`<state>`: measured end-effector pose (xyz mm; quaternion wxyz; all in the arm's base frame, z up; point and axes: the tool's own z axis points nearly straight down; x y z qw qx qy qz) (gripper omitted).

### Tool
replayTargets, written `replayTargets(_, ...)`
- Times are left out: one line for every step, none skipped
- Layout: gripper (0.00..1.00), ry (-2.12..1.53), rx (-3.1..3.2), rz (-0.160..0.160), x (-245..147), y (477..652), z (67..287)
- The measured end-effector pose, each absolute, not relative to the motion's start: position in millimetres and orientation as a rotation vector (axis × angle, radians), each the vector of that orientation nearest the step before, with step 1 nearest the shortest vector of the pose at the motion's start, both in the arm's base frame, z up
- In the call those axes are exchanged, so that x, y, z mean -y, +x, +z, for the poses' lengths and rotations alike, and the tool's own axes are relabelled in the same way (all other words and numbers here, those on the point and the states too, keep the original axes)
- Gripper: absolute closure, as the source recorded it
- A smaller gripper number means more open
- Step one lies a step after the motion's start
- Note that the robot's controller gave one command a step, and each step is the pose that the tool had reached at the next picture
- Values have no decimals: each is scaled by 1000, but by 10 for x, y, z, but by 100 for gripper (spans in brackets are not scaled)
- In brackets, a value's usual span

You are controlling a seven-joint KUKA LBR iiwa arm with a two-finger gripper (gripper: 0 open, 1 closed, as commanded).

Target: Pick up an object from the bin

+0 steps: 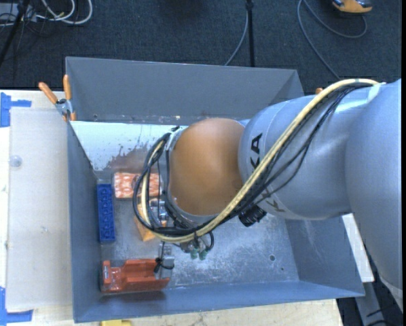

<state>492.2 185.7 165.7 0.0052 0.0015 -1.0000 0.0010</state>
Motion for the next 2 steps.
replayTargets(0, -2, 3139, 1, -1848, 4942, 1700)
replayTargets(0, 92, 3142, -1, -1888, 4887, 1501)
